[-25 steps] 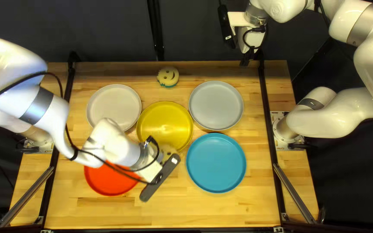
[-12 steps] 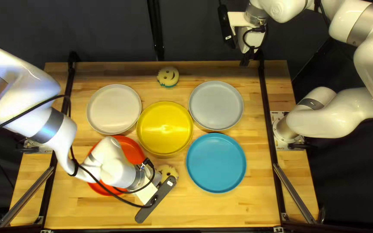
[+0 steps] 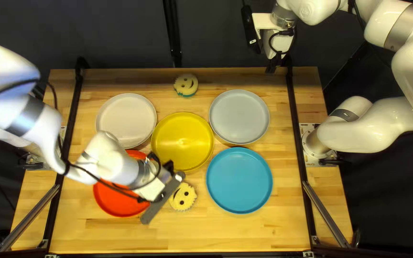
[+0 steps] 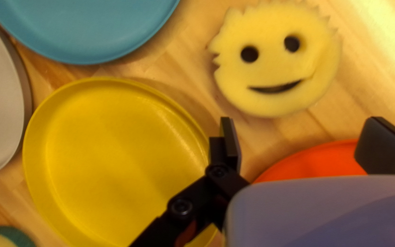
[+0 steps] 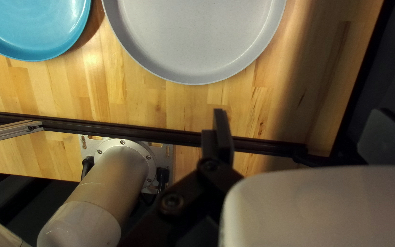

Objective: Pick up sponge and scrub the plate

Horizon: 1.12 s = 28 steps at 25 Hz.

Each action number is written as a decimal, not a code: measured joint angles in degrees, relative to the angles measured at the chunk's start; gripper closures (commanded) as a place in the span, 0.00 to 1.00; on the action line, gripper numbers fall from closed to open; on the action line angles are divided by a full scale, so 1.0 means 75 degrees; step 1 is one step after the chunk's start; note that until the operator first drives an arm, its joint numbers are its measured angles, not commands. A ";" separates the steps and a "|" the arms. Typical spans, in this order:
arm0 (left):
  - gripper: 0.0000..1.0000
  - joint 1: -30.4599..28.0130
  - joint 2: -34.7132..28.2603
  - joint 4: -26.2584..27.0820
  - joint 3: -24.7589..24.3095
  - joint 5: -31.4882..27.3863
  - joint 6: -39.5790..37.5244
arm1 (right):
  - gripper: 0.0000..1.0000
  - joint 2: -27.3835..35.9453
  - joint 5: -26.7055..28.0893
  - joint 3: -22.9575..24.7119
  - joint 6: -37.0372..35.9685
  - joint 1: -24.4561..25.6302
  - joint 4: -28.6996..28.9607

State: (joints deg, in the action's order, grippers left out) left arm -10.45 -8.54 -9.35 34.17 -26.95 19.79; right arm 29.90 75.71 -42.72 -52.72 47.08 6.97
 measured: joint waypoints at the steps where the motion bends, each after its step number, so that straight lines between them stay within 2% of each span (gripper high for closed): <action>1: 0.00 0.0294 -0.0352 0.0156 -0.0205 -0.0213 0.0328 | 0.00 0.0000 0.0000 0.0000 0.0000 0.0000 0.0000; 5: 0.00 0.1695 -0.1780 0.0738 -0.0835 -0.1275 0.1713 | 0.00 0.0000 0.0000 0.0000 0.0000 0.0000 0.0000; 8: 0.00 0.3011 -0.2847 0.1072 -0.1065 -0.2426 0.2718 | 0.00 0.0000 0.0000 0.0000 0.0000 0.0000 0.0000; 14: 0.00 0.4968 -0.3359 0.1254 -0.0632 -0.3919 0.3955 | 0.00 0.0000 0.0000 0.0000 0.0000 0.0000 0.0000; 20: 0.00 0.5840 -0.3811 0.1144 -0.0304 -0.4889 0.4255 | 0.00 0.0000 0.0000 0.0000 0.0000 0.0000 0.0000; 24: 0.00 0.6279 -0.4432 0.1055 -0.0440 -0.5347 0.4356 | 0.00 0.0000 0.0000 0.0000 0.0000 0.0000 0.0000; 28: 0.00 0.6402 -0.4991 0.0990 -0.0653 -0.5689 0.4296 | 0.00 0.0000 0.0000 0.0000 0.0000 0.0000 0.0000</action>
State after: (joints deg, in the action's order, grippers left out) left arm 37.56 -45.97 -1.93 29.27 -69.62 52.01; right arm 29.90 75.71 -42.72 -52.72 47.08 6.97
